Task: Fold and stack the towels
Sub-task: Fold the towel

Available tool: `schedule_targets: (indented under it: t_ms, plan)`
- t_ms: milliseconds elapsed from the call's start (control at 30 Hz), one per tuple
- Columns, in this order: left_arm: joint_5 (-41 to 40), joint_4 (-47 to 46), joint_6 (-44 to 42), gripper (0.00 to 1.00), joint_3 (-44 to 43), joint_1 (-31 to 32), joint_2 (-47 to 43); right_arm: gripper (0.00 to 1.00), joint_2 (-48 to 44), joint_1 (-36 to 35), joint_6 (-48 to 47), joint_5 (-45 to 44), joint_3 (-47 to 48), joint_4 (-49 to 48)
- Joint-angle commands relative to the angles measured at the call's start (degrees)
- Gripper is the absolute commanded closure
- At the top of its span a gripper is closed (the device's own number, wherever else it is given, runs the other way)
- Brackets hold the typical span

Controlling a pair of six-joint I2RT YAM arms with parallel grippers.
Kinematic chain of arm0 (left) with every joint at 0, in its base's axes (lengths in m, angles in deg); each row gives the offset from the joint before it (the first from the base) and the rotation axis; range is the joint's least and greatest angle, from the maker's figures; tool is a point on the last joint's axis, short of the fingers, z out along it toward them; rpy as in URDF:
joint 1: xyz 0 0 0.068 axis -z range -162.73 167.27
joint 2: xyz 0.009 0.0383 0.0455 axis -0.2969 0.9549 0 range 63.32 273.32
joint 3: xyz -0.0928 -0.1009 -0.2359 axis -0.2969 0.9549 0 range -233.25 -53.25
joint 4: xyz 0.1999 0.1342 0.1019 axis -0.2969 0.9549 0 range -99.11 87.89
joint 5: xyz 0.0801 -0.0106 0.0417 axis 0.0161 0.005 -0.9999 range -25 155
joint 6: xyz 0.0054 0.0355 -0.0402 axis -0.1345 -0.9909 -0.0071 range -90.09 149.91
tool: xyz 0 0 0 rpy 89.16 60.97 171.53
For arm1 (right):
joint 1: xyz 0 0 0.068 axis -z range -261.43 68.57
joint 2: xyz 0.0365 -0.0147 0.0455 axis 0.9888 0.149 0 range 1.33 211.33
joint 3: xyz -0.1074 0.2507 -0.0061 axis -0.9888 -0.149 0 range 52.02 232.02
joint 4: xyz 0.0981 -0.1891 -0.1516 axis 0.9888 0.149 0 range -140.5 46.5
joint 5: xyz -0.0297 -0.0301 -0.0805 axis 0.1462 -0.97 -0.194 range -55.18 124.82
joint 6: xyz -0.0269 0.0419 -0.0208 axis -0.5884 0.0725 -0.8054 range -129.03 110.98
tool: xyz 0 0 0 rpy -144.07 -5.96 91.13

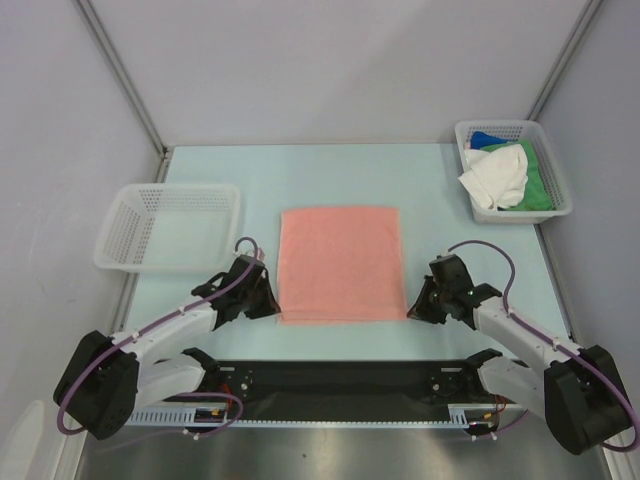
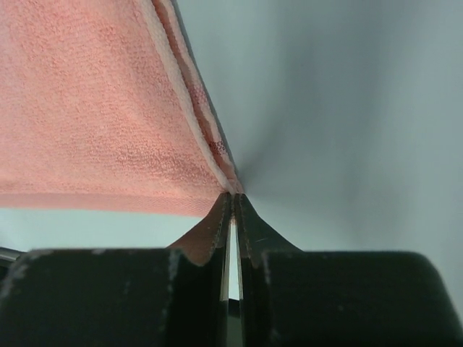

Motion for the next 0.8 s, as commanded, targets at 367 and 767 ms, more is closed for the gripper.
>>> schedule_targets:
  t_ms: [367,767]
  plan:
    - [-9.3,9.1,-3.1,0.46,-17.8,-0.5,-0.5,0.56,-2.7,1.9,-3.6,-8.1,14.8,5.9]
    - [-15.9,1.5,-13.5,0.44,-49.8,-10.0,39.5,0.52,39.3,9.4,-14.2,-4.3,47.7,-10.1]
